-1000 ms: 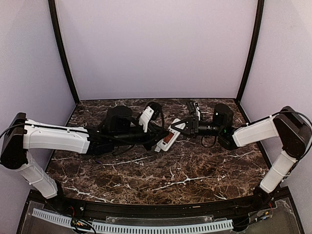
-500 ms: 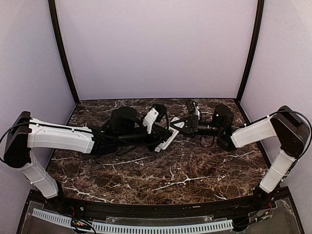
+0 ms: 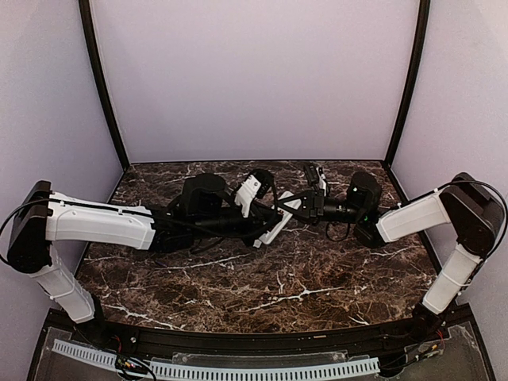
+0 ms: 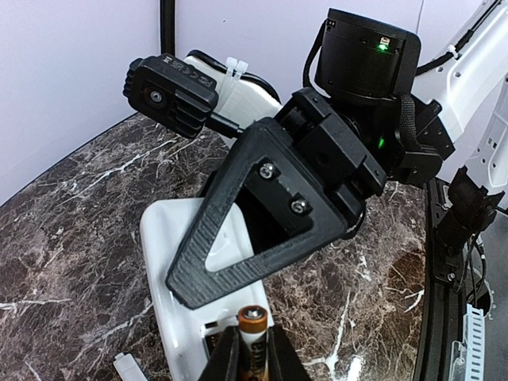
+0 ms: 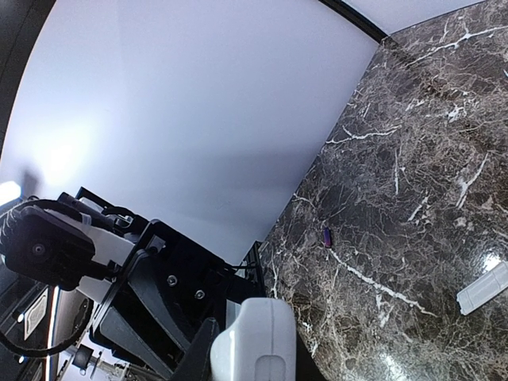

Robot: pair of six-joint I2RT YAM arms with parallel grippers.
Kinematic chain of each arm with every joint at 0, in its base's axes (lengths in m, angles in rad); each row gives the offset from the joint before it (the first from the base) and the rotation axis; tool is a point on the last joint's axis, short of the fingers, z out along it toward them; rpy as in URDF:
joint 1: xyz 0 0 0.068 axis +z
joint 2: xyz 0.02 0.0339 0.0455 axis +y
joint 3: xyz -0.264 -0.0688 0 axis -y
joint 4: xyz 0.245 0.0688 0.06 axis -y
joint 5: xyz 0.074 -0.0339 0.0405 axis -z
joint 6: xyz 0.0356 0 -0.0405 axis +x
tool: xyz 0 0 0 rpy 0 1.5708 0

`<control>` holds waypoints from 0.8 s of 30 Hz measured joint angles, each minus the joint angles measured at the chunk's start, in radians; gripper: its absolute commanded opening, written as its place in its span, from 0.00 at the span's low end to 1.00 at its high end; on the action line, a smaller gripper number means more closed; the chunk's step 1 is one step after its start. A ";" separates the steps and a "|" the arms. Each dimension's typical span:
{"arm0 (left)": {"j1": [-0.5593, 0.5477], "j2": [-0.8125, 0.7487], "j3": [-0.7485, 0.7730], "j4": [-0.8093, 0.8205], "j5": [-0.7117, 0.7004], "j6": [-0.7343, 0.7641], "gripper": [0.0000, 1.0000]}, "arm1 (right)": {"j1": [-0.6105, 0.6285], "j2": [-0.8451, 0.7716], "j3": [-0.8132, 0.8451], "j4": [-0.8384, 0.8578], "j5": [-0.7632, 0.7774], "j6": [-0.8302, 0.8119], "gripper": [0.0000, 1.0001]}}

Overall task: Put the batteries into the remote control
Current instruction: Place the battery in the battery compartment.

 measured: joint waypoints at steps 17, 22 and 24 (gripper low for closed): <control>-0.005 0.000 0.000 -0.006 -0.013 -0.002 0.22 | 0.000 0.000 0.000 -0.002 0.009 -0.001 0.00; -0.006 -0.003 0.010 -0.040 -0.023 0.003 0.22 | 0.000 0.000 0.000 -0.014 0.016 -0.011 0.00; -0.006 -0.005 0.023 -0.074 -0.035 0.012 0.23 | 0.000 0.000 0.000 -0.026 0.016 -0.021 0.00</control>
